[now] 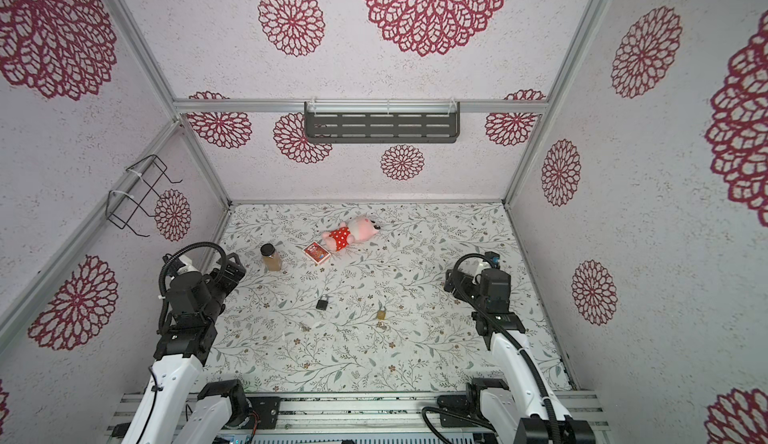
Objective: Unlock with the key
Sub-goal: 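Raise both arms and move both grippers toward the brass padlock area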
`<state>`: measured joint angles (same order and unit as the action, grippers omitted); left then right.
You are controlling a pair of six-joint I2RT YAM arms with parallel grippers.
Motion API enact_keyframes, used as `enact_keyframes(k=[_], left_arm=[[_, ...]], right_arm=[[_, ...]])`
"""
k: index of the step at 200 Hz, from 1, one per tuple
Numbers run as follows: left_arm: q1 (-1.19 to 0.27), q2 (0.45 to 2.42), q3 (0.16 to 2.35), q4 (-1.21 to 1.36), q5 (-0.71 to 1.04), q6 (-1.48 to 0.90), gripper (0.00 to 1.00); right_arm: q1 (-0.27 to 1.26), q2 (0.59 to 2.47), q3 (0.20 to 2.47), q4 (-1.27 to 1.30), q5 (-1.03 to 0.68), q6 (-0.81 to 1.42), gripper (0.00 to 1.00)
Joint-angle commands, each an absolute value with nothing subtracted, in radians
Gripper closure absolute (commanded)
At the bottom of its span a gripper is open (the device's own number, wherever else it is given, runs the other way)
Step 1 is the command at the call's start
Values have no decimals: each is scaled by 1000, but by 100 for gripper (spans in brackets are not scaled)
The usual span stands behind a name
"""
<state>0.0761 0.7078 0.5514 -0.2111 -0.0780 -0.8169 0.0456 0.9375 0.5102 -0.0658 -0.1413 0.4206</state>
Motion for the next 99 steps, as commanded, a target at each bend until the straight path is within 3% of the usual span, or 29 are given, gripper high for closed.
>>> enact_keyframes(k=[1,99], left_arm=[[2,680,583,-325,-20,-844,3],[-519,720,570,-395,-175,-1013,3]], right_arm=[[106,949,579,-154,-166,431,1],[452,1031,610,-256,-120,488,1]])
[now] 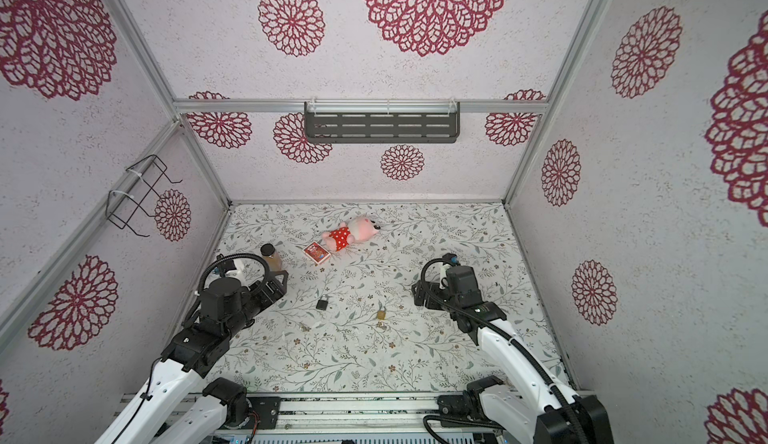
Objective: Unlock with the key
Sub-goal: 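Raise both arms and move both grippers toward the brass padlock area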
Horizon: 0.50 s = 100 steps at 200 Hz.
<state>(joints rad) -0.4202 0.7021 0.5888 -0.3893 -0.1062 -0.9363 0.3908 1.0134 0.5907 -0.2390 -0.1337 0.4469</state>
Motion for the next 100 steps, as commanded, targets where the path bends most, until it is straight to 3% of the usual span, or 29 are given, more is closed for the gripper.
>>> enact_keyframes(k=[1,71,100], left_arm=[[-526,721,570,-393,-178,-1016,3],[-824,818,519,-252,-369,-1203,3],[-893,870,518,-209,-428,-1261,3]], right_arm=[[456,1031,609,-255,-120,489,1],[723,1128,589,-184,-65,548,3],[784,1173,583,-142,-42,554,9]])
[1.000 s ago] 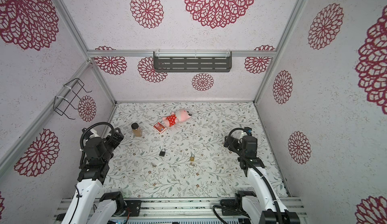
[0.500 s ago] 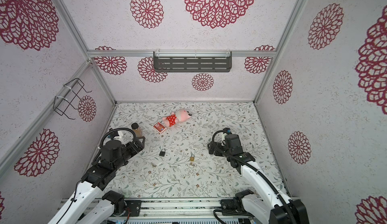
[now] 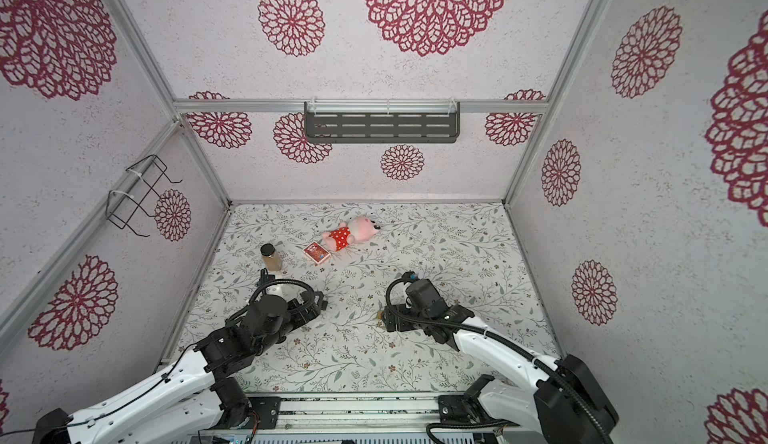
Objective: Unlock with the key
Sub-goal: 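Raise both arms and move both grippers toward the brass padlock area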
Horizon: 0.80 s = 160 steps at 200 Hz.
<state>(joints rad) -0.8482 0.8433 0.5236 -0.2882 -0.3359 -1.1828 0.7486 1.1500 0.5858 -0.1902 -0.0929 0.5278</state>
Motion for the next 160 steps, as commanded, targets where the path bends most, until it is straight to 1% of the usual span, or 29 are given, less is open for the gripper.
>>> enact_keyframes(k=[1,57,112,160], left_arm=[[-895,872,518,-206,-430,-1262,3],[-931,963,528,-137,-459,-1298,2],[-933,1003,523,-119,-468,-1327,3],[-933,1009,523,-127,-476,-1327,3]], right_arm=[[786,1174,583,-142,-41,552,9],[808,1270,619,-102,-64,490,19],[816,1369,649,-57,-65,473,25],[825,1450,675,-30,-77,458,29]])
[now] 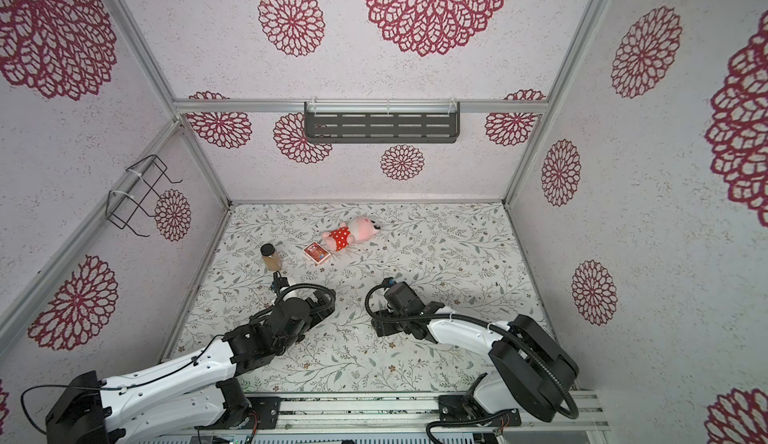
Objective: Unlock with the key
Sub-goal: 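Raise both arms and move both grippers toward the brass padlock area, then lower the right gripper over the silver key beside the brass padlock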
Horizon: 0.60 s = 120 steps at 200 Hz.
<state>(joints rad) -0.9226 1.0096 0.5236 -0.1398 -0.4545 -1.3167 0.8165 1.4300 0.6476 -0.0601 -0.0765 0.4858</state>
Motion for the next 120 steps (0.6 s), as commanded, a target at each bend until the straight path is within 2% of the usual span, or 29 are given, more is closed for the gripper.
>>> enact_keyframes(k=[1,120], left_arm=[[-933,1008,523,-127,-476,-1326,3],[-933,970,531,-202,-486,-1319,3]], right_arm=[[825,1451,674,-30,-78,458,29],[885,1470,632,-18,-91,515,34]])
